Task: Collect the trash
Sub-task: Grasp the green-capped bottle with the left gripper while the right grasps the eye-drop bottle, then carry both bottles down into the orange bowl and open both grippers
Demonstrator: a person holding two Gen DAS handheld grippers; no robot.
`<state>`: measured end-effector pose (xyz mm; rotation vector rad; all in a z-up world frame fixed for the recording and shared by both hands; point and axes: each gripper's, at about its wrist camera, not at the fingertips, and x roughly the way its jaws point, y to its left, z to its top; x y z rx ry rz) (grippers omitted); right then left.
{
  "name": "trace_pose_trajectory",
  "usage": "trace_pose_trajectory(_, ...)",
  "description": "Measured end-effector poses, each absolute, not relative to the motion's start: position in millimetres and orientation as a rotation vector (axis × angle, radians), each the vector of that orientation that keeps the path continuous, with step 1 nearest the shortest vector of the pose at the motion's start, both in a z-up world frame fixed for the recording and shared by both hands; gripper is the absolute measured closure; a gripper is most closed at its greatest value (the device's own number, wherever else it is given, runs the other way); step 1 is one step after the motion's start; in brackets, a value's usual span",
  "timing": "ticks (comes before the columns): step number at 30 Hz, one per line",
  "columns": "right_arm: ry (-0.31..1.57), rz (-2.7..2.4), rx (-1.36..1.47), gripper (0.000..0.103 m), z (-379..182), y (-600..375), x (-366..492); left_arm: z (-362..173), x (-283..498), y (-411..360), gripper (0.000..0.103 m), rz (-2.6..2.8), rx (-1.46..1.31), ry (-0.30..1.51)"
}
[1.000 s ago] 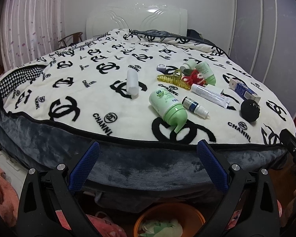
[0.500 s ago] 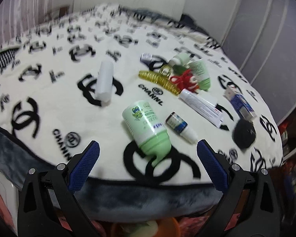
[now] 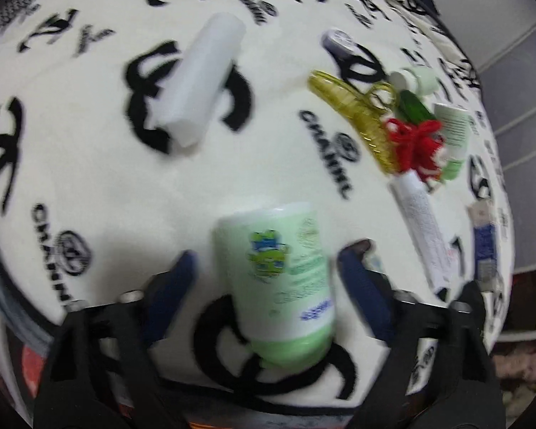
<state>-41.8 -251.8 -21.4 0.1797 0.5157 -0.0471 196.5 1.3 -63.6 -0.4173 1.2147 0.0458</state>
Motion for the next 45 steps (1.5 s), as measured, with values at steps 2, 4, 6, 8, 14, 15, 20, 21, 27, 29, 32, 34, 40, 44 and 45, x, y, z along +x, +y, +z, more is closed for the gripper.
trace_pose_trajectory(2, 0.517, -0.052, 0.196, 0.005, -22, -257, -42, -65, 195, 7, 0.039, 0.03, -0.437, 1.205)
trace_pose_trajectory(4, 0.517, -0.056, 0.209, 0.005, -23, -261, -42, -65, 192, 13, 0.043, 0.0, -0.45, 1.195)
trace_pose_trajectory(6, 0.524, -0.051, 0.227, 0.005, -25, -263, -41, -63, 189, 17, 0.05, -0.032, -0.467, 1.176)
trace_pose_trajectory(8, 0.528, -0.043, 0.223, 0.005, -25, -261, -40, -61, 185, 21, 0.051, -0.059, -0.485, 1.15)
trace_pose_trajectory(14, 0.528, -0.028, 0.178, 0.005, -24, -248, -38, -47, 167, 37, 0.053, -0.195, -0.547, 1.046)
trace_pose_trajectory(15, 0.528, -0.023, 0.172, 0.005, -24, -246, -36, -43, 162, 40, 0.053, -0.206, -0.547, 1.026)
trace_pose_trajectory(20, 0.554, 0.13, 0.076, 0.005, -17, -216, -3, -16, 132, 51, 0.054, -0.264, -0.518, 0.919)
trace_pose_trajectory(21, 0.571, 0.175, 0.049, 0.005, -16, -208, 9, -12, 126, 55, 0.054, -0.274, -0.519, 0.905)
trace_pose_trajectory(27, 0.7, 0.317, -0.153, 0.013, -22, -152, 88, 10, 95, 71, 0.054, -0.295, -0.493, 0.821)
trace_pose_trajectory(29, 0.737, 0.299, -0.2, 0.013, -28, -138, 109, 16, 87, 76, 0.054, -0.305, -0.494, 0.808)
trace_pose_trajectory(32, 0.771, 0.263, -0.282, 0.025, -39, -120, 131, 17, 81, 79, 0.054, -0.309, -0.485, 0.805)
trace_pose_trajectory(34, 0.808, 0.257, -0.305, 0.035, -47, -113, 144, 16, 78, 82, 0.054, -0.313, -0.484, 0.81)
trace_pose_trajectory(40, 0.918, 0.263, -0.326, 0.074, -68, -101, 172, 7, 78, 87, 0.054, -0.314, -0.491, 0.834)
trace_pose_trajectory(44, 0.91, 0.271, -0.318, 0.078, -67, -98, 165, 3, 77, 87, 0.054, -0.324, -0.483, 0.846)
trace_pose_trajectory(45, 0.906, 0.269, -0.308, 0.079, -65, -100, 163, 3, 76, 86, 0.054, -0.328, -0.476, 0.846)
